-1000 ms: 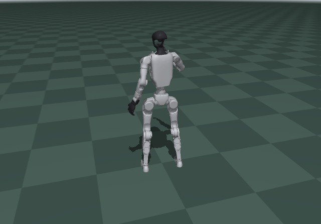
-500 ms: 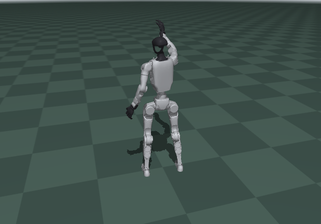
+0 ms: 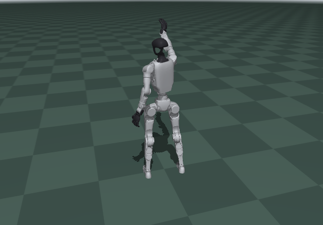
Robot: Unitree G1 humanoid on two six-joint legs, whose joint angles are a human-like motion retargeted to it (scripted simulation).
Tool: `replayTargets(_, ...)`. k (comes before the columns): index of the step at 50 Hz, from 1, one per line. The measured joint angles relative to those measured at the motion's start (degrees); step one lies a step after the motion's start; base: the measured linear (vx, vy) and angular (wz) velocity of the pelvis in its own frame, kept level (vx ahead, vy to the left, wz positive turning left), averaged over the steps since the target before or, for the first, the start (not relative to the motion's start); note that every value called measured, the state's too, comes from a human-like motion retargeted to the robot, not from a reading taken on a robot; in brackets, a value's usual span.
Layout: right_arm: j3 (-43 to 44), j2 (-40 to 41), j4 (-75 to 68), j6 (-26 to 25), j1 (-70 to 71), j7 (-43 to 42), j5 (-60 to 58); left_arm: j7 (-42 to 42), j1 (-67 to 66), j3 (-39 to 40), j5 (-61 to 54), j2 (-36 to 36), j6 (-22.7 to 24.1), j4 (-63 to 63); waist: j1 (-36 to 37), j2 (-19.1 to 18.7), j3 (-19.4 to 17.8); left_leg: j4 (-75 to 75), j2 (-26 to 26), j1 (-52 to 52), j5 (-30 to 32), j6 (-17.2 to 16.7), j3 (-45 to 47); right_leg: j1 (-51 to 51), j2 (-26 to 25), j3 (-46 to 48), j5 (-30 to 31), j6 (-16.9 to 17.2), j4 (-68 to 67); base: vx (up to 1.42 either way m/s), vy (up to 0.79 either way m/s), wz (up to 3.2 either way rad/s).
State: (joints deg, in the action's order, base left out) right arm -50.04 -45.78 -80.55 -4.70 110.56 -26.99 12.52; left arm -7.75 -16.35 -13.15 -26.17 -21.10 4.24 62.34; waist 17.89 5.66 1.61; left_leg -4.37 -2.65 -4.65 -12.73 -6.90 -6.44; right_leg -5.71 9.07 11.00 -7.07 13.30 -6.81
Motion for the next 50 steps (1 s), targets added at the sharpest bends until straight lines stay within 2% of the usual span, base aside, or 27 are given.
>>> replayTargets(10, 0.82, -0.66, 9.13, 0.95, -2.71, -2.46, -1.31, -0.33, -0.65, 0.35, -0.07, 0.62, -0.3, -1.29, -0.55, -0.9, 0.17, -0.01, -0.04, -0.37, -0.2, 0.22, 0.48, 0.0, -0.04, -0.51, -0.16, -0.16, -0.16, 0.0, 0.0, 0.0)
replayTargets(20, 3.89, -2.14, 30.99, 4.54, -11.79, -3.47, 0.16, -1.26, 0.35, 1.2, -0.98, 0.77, -0.95, -3.92, -1.79, -2.47, -0.11, -0.05, -0.17, -1.45, -0.45, 0.58, 1.45, -0.38, -0.19, -1.62, -0.44, -0.5, -0.41, 0.0, 0.0, 0.0)
replayTargets(26, 6.11, -2.69, 47.04, 6.4, -19.63, -3.44, -2.96, -1.88, 0.87, 1.94, -1.31, 1.16, -1.16, -5.02, -2.65, -3.58, -0.62, -0.13, -0.27, -2.26, -0.66, 0.85, 2.13, -0.66, -0.33, -2.45, -0.72, -0.72, -0.69, 0.0, 0.0, 0.0)
replayTargets(30, 7.48, -3.74, 58.83, 6.76, -25.43, -2.87, -10.17, -2.16, 1.01, 2.58, -1.0, 1.65, -1.08, -5.64, -3.08, -4.33, -1.18, -0.16, -0.32, -2.79, -0.73, 1.15, 2.56, -0.85, -0.4, -2.99, -0.91, -0.86, -0.87, 0.0, 0.0, 0.0)
replayTargets(40, 7.02, -8.86, 85.34, 5.56, -37.69, -1.3, -43.57, -3.01, 0.12, 3.65, 0.87, 2.94, -0.02, -7.21, -3.79, -5.71, -2.75, -0.06, -0.23, -3.76, -0.58, 2.1, 3.45, -1.0, -0.38, -4.08, -1.31, -1.17, -1.3, 0.0, 0.0, 0.0)
replayTargets(45, 6.1, -8.61, 93.12, 7.01, -44.58, -0.03, -52.27, -4.09, -0.27, 3.27, 2.36, 3.67, 0.41, -6.83, -4.21, -6.2, -3.31, 0.01, -0.18, -4.18, -0.52, 2.43, 3.79, -1.16, -0.35, -4.47, -1.42, -1.36, -1.36, 0.0, 0.0, 0.0)
replayTargets(50, 4.36, -5.95, 94.38, 8.48, -52.15, 0.76, -57.59, -5.27, -0.34, 2.77, 3.81, 4.2, 1.02, -6.46, -4.45, -6.59, -3.75, 0.09, -0.17, -4.61, -0.5, 2.67, 4.11, -1.38, -0.35, -4.78, -1.47, -1.55, -1.37, 0.0, 0.0, 0.0)
